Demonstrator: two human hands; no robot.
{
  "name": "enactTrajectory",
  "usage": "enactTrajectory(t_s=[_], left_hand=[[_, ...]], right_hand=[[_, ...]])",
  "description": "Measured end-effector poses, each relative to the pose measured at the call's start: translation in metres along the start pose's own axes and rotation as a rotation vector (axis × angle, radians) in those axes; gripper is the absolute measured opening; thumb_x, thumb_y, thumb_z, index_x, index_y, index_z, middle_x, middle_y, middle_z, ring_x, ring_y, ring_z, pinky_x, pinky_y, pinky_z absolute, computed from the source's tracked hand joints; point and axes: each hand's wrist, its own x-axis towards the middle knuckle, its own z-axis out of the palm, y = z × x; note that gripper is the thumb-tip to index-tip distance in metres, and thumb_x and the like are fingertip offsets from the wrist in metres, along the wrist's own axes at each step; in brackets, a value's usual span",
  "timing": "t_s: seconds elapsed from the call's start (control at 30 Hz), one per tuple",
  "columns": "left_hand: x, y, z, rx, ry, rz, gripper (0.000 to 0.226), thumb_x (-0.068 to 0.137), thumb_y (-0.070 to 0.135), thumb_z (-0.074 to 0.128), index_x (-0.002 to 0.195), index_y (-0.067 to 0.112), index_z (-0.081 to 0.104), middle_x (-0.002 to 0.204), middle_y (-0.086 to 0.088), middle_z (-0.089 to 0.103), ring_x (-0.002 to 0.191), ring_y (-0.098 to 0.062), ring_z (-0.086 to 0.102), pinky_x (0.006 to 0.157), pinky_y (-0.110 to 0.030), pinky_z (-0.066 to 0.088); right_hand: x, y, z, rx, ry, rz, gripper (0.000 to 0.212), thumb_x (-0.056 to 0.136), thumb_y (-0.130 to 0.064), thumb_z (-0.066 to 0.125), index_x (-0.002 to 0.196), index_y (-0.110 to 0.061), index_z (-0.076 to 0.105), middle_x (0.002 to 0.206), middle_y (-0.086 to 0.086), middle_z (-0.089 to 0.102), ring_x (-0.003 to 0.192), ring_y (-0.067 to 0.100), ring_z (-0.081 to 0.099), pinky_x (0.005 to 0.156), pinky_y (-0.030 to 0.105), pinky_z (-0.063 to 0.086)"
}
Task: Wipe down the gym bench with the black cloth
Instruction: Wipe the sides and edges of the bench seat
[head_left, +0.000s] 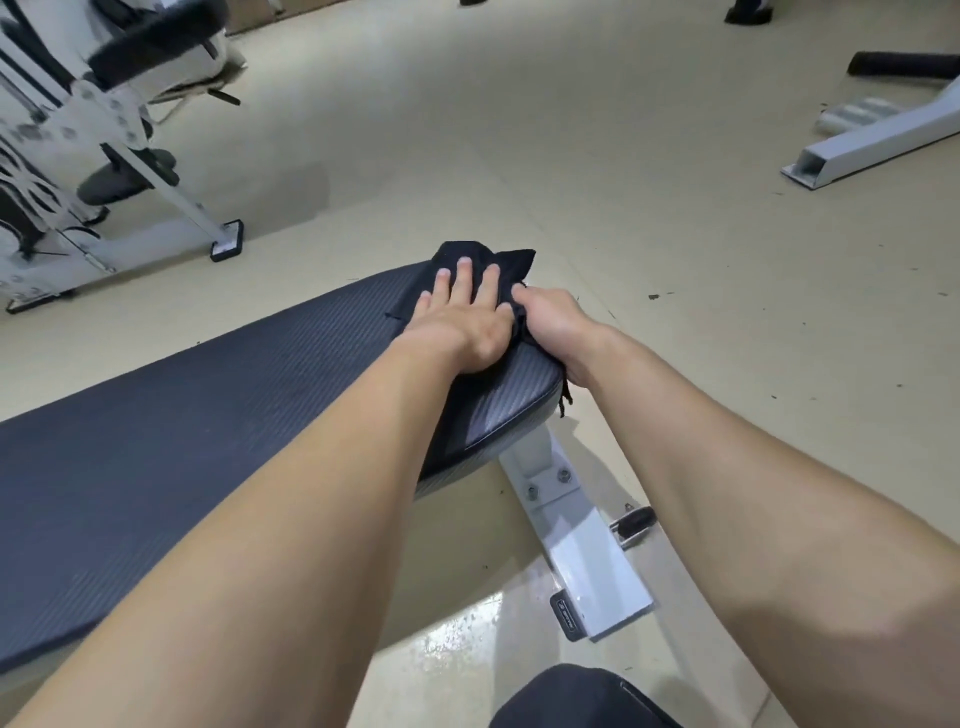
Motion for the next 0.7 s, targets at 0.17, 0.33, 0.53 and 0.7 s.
enactTrajectory(t_s=[0.17, 0.33, 0.53, 0.7], left_hand=[[-0.044, -0.001, 0.014, 0.036, -0.033, 0.08, 0.06, 0.103, 0.043, 0.011, 0.154, 0.028, -0.017, 0.161, -0.002, -0.027, 0.149, -0.025, -0.022, 0.121, -0.044, -0.006], [-0.088, -0.005, 0.028, 0.085, -0.031, 0.182, 0.06, 0.103, 0.042, 0.01, 0.154, 0.028, -0.018, 0.16, -0.001, -0.028, 0.149, -0.023, -0.023, 0.122, -0.042, -0.006], [-0.067, -0.013, 0.024, 0.089, -0.007, 0.223, 0.059, 0.103, 0.043, 0.01, 0.155, 0.029, -0.015, 0.162, 0.0, -0.024, 0.15, -0.023, -0.019, 0.121, -0.043, -0.004], [-0.017, 0.007, 0.008, 0.051, 0.015, 0.094, 0.058, 0.103, 0.044, 0.012, 0.156, 0.032, -0.008, 0.163, 0.0, -0.02, 0.15, -0.025, -0.017, 0.121, -0.044, -0.005]], right_hand=[[-0.044, 0.028, -0.001, 0.16, 0.064, -0.019, 0.027, 0.099, -0.022, 0.044, 0.105, -0.008, 0.066, 0.087, 0.005, 0.062, 0.077, 0.019, 0.057, 0.069, 0.03, 0.046], [-0.093, 0.056, 0.022, 0.203, 0.182, -0.06, 0.043, 0.105, -0.027, 0.035, 0.147, -0.032, 0.036, 0.127, -0.015, 0.056, 0.115, 0.01, 0.054, 0.099, 0.029, 0.042], [-0.07, 0.028, 0.023, 0.187, 0.268, -0.031, 0.017, 0.095, -0.014, 0.04, 0.096, -0.02, 0.057, 0.08, 0.0, 0.059, 0.072, 0.018, 0.055, 0.064, 0.029, 0.044], [-0.04, 0.011, 0.01, 0.168, 0.232, 0.087, 0.025, 0.099, -0.026, 0.047, 0.093, -0.013, 0.068, 0.09, 0.009, 0.071, 0.085, 0.028, 0.068, 0.082, 0.039, 0.055]])
